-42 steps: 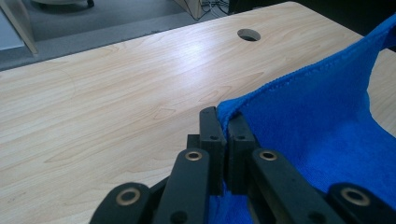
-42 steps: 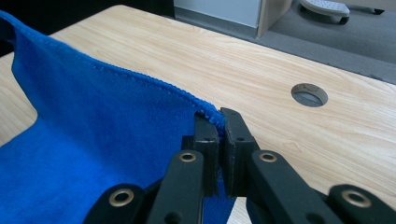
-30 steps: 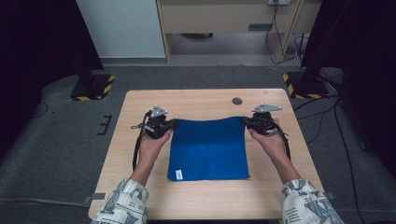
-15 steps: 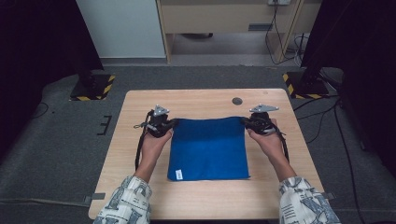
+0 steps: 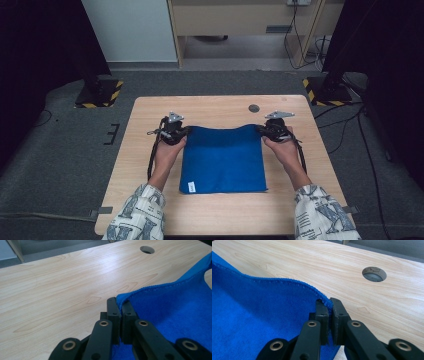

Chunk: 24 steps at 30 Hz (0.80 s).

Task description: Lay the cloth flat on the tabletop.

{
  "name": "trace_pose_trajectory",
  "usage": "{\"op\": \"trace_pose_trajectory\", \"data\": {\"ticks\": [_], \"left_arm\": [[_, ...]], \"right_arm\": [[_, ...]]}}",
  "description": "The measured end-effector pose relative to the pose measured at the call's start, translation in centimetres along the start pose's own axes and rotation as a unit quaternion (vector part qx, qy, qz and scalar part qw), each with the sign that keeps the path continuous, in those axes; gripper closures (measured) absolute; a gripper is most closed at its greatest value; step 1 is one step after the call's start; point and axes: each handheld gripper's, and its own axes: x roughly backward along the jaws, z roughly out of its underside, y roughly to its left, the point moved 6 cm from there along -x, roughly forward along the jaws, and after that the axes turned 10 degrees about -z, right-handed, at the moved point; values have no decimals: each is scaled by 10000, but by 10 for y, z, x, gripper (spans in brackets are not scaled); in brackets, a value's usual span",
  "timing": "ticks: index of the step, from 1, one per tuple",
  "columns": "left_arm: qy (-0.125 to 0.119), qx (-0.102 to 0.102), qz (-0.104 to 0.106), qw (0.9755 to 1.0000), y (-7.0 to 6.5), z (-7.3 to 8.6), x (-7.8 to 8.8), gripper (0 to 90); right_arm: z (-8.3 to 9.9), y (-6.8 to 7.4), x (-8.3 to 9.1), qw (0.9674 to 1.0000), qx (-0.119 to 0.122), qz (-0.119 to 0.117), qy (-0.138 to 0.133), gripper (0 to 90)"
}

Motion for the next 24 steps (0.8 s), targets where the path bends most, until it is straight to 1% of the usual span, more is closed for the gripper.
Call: {"op": "trace_pose_trajectory", "data": {"ticks": [4,5,7,9,10,12,17,20,24], "left_arm": [[19,15,-21,10000,1,-1,-4,880],[4,-14,-68,10000,2,-1,-5,880],[39,-33,-80,10000,2,-1,-8,880],[80,-50,-95,9999,2,-1,-11,880],[76,-27,-88,9999,2,-1,-12,880],[68,-26,-102,9999,2,-1,-14,880],[178,22,-116,9998,5,3,-21,880],[179,47,-149,9997,9,5,-26,880],[229,163,-142,9995,14,9,-32,880]], "right_arm": [[0,0,-2,10000,12,24,22,859],[0,0,-3,10000,-18,14,18,861],[0,-2,-3,9999,-93,-14,-34,863],[1,-6,-4,9997,-235,-13,-58,863],[1,-7,-4,9996,-287,-5,-75,863],[1,-9,-4,9995,-323,11,-69,864],[3,-9,-6,9997,-254,54,42,863],[6,-8,-10,9996,-216,74,134,863],[6,-8,-17,9995,-127,123,273,862]]}}
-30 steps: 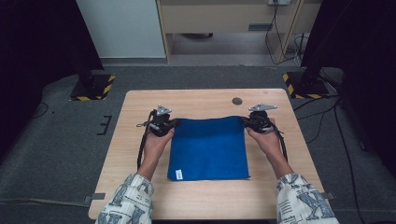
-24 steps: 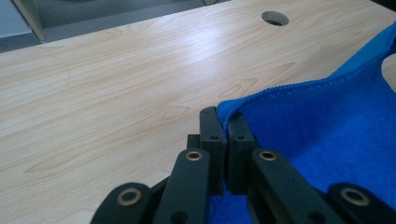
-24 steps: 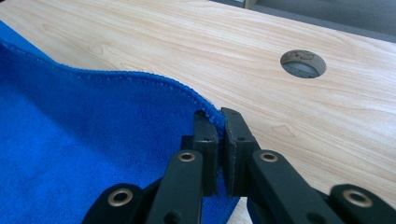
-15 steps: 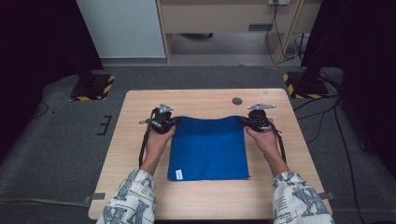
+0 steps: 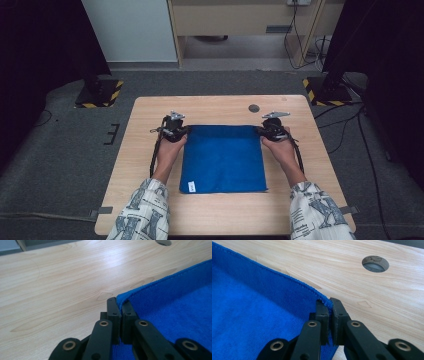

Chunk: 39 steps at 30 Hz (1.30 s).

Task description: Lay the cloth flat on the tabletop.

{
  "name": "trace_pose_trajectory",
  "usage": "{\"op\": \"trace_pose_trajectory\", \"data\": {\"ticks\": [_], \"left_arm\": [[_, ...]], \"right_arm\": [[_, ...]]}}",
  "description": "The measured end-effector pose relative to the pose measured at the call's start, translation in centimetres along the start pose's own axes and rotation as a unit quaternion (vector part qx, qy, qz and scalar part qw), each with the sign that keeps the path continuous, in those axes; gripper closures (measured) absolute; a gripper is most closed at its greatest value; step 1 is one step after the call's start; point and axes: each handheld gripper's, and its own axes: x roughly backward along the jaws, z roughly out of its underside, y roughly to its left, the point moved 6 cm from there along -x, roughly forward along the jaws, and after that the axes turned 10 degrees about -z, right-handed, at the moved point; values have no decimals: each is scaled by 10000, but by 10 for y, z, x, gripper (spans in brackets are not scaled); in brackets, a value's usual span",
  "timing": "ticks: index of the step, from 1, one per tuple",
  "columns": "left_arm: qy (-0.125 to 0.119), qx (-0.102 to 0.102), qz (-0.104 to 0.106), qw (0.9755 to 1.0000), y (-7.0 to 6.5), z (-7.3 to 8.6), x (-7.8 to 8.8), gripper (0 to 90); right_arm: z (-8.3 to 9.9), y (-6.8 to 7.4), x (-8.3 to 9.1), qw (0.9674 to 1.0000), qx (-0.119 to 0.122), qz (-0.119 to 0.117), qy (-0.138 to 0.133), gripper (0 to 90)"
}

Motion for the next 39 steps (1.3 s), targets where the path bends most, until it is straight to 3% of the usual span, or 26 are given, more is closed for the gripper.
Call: {"op": "trace_pose_trajectory", "data": {"ticks": [4,11,14,18,19,22,26,28,36,39], "left_arm": [[25,31,-20,10000,2,2,-4,880],[94,60,-64,9999,6,6,-10,870],[2,221,-161,9996,6,5,-12,722],[-169,142,-291,9993,6,1,-11,539],[-190,115,-298,9993,6,1,-10,495],[-284,116,-259,9992,7,-1,-9,377],[-262,156,-222,9993,9,0,-9,290],[-220,163,-175,9995,8,1,-10,257],[24,-251,-296,9992,5,16,-17,204],[-2,-138,-215,9997,6,19,-18,188]], "right_arm": [[-2,1,-5,9998,95,49,151,863],[-4,0,-10,9998,37,39,207,862],[-3,0,-13,9996,54,71,270,813],[-9,-2,-11,9998,-63,191,21,603],[-10,-3,-10,9996,-42,262,-20,522],[-12,-5,-8,9992,-48,393,-99,397],[-15,-4,-4,9990,-195,359,-202,364],[-17,-1,-4,9989,-115,399,-217,355],[-17,8,-3,9989,29,390,-259,355],[-15,9,-3,9990,35,361,-263,354]]}}
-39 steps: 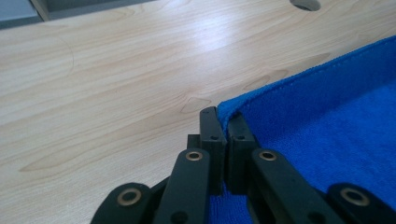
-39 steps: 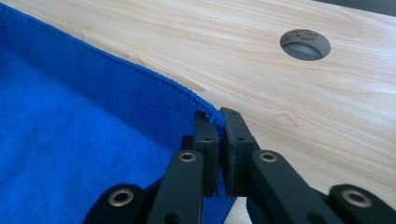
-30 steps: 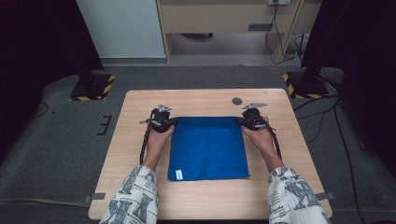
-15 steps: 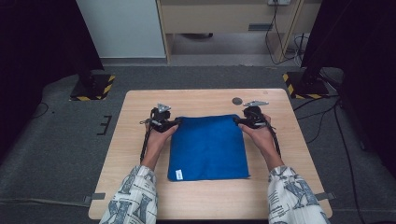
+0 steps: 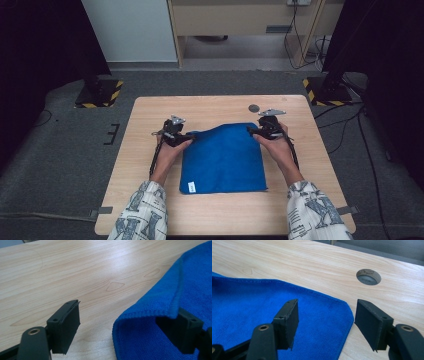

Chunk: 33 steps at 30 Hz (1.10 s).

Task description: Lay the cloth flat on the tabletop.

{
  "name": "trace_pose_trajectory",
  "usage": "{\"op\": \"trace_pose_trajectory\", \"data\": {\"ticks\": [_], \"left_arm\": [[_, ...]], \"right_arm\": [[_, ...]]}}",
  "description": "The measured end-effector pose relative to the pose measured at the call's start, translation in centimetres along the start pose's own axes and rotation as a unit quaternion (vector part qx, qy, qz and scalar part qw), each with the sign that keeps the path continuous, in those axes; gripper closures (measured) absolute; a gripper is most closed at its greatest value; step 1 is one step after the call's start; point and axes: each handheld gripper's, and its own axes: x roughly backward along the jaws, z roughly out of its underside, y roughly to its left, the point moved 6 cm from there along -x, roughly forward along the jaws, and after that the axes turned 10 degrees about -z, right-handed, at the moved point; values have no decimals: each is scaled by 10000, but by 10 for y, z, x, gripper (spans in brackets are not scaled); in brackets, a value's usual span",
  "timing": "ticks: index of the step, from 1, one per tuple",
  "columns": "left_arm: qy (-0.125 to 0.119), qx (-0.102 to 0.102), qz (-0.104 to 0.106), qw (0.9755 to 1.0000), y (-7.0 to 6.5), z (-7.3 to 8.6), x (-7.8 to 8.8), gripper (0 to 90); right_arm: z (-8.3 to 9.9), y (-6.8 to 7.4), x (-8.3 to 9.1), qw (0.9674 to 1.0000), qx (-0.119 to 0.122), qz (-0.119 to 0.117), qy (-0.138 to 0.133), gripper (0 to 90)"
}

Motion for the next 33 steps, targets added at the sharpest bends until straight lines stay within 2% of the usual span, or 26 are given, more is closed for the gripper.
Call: {"op": "trace_pose_trajectory", "data": {"ticks": [3,7,10,12,14,23,28,33], "left_arm": [[-167,176,21,9997,6,-5,4,168],[-294,238,-37,9993,10,-12,10,144],[-369,269,-3,9990,8,-16,12,128],[-328,267,-2,9991,7,-17,12,113],[-311,245,-19,9992,7,-18,12,107],[-335,300,-21,9990,9,-19,13,97],[-333,387,-46,9987,13,-19,13,97],[-338,437,-112,9984,20,-19,13,102]], "right_arm": [[4,2,-1,9999,-38,-70,63,346],[12,4,-5,9998,17,-61,193,344],[16,7,-6,9998,74,-56,203,352],[19,9,-7,9997,73,-55,223,354],[24,9,-9,9993,178,16,324,354],[44,4,-17,9969,286,206,710,356],[49,7,-20,9960,356,210,789,363],[50,6,-19,9966,280,186,752,361]]}}
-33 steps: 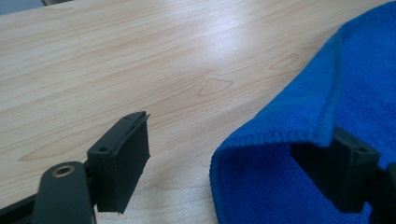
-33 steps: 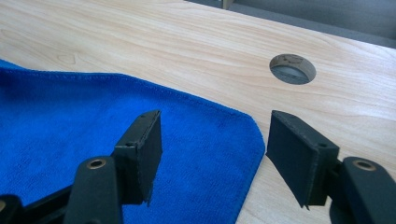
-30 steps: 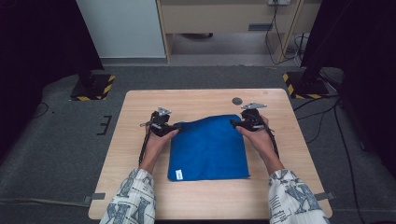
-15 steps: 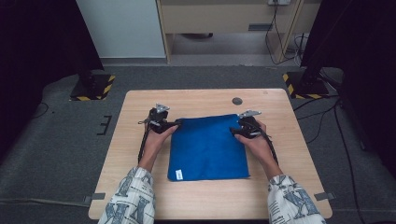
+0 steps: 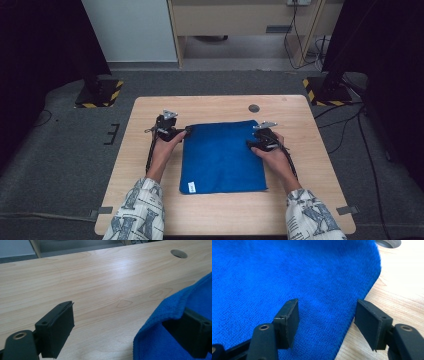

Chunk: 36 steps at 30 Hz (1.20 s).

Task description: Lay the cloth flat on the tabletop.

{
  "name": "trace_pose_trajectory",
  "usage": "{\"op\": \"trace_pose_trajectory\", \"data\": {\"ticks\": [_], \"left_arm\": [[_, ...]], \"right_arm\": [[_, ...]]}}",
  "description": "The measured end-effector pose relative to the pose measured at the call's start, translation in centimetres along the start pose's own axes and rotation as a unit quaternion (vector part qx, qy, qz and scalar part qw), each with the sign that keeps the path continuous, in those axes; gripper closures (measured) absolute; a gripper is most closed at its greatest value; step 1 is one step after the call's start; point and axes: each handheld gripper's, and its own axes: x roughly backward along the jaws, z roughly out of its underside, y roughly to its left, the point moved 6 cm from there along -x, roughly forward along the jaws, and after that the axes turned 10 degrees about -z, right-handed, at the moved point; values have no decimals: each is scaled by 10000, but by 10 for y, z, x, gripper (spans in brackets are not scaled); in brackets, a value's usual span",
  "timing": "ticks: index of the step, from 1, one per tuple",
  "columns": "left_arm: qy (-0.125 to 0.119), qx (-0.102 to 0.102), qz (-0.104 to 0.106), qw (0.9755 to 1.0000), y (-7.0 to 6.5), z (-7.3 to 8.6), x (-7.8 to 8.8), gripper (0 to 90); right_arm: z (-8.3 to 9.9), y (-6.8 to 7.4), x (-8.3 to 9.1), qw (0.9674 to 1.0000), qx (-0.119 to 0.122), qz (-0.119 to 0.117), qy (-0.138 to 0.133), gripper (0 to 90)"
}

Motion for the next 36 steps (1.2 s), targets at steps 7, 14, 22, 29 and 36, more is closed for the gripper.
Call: {"op": "trace_pose_trajectory", "data": {"ticks": [7,14,22,29,36], "left_arm": [[2,179,-40,9998,12,0,1,103],[20,253,-36,9997,16,1,1,104],[75,195,-22,9998,21,-4,5,94],[108,239,-18,9997,28,-4,8,94],[65,386,-127,9992,42,-4,15,106]], "right_arm": [[0,-1,0,10000,46,-18,-5,363],[1,-1,0,10000,47,-30,-27,360],[1,-2,0,10000,19,-53,-42,356],[1,-3,0,10000,39,-43,-56,356],[2,-4,1,10000,-22,-39,-53,348]]}}
